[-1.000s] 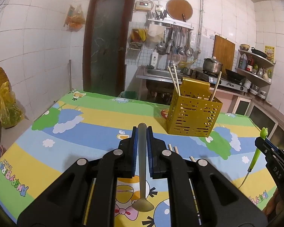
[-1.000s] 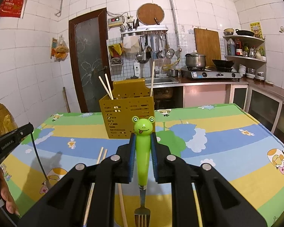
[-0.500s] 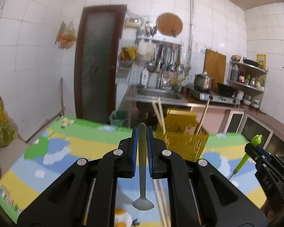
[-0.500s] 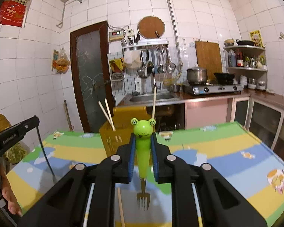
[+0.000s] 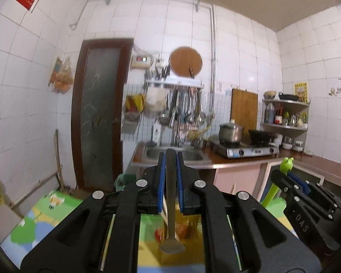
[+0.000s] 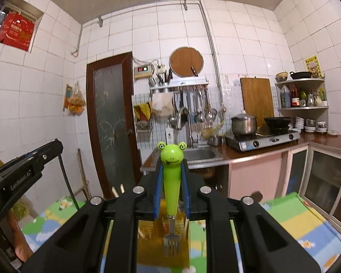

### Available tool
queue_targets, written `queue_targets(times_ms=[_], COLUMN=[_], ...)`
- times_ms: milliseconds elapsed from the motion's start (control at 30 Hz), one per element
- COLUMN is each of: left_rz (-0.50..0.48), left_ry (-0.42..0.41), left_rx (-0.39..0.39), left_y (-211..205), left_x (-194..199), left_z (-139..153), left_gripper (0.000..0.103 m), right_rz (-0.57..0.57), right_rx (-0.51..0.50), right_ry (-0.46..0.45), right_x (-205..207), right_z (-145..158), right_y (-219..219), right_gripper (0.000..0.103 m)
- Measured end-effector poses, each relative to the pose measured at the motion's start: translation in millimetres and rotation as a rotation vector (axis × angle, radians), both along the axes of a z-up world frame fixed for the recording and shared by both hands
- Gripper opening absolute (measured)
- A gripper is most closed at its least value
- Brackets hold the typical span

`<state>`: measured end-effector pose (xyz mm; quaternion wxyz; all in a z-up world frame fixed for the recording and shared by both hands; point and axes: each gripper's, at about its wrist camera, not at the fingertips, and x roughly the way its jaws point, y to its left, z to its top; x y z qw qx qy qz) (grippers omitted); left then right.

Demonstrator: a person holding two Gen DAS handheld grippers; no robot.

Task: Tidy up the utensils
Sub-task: 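Lower the spoon into the yellow caddy and open the left gripper while the right gripper carries the fork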

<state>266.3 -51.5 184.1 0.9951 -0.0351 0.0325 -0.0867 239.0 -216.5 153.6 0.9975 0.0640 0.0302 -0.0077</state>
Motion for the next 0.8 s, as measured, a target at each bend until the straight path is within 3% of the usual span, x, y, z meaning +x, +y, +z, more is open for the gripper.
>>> queue_targets(times_ms=[200, 500, 800], left_rz=[-0.029, -0.021, -0.003], left_ry=[0.015, 0.128, 0.227], left_rx=[-0.047, -0.039, 0.02], left_y=[-5.5, -11.5, -16.0], left_x=[47.5, 108.9, 131.2], left_z=[3.2, -53.6, -100.0], left_gripper=[0.008, 0.008, 0.008], right_rz=[0.01, 0.038, 0.037], right_rx=[0.022, 0.023, 0.013], right_ry=[0.01, 0.106, 0.202], right_x=[54.3, 100.9, 114.9], right_z=[2.6, -39.0, -69.6], right_y=[-9.3, -8.0, -7.7], right_gripper=[0.016, 0.016, 0.016])
